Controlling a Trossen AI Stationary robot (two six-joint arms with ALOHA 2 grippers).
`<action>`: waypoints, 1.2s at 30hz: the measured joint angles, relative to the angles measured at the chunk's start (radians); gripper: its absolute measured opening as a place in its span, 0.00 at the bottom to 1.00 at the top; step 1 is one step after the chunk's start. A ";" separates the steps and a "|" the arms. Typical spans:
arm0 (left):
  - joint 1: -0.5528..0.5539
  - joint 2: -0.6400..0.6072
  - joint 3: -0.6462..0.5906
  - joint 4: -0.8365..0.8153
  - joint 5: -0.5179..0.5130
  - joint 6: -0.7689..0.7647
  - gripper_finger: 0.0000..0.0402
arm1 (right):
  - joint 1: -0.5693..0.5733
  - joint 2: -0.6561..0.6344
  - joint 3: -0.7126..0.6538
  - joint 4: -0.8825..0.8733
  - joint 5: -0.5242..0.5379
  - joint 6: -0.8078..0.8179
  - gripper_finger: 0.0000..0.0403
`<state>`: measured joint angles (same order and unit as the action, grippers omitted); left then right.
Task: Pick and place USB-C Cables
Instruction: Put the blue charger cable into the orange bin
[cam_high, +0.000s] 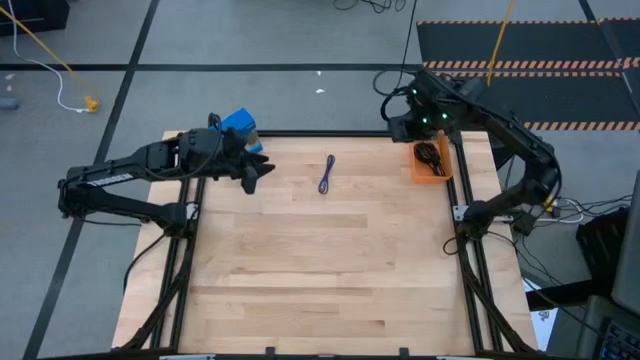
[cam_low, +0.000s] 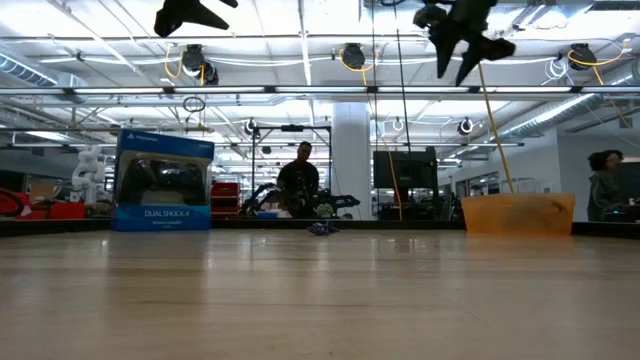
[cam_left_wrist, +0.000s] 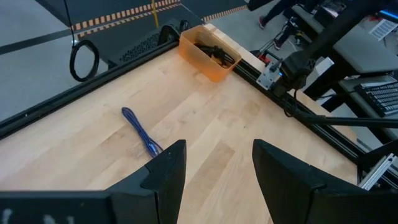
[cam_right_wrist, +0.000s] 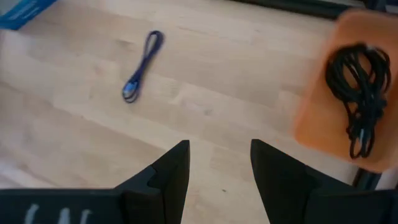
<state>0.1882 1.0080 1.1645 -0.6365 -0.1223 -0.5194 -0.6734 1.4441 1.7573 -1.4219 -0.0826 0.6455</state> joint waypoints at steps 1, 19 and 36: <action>0.002 0.000 0.000 0.000 0.000 0.000 0.46 | 0.007 0.020 0.034 -0.012 -0.001 -0.015 0.40; 0.002 0.000 0.000 0.001 0.035 -0.070 0.46 | 0.121 0.238 0.344 -0.082 -0.079 -0.211 0.40; -0.005 0.015 0.048 0.072 0.051 -0.067 0.46 | 0.357 0.238 0.349 0.014 0.089 -0.336 0.40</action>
<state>0.1833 1.0229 1.2125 -0.5640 -0.0711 -0.5861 -0.3162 1.6817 2.1067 -1.4083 0.0060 0.3098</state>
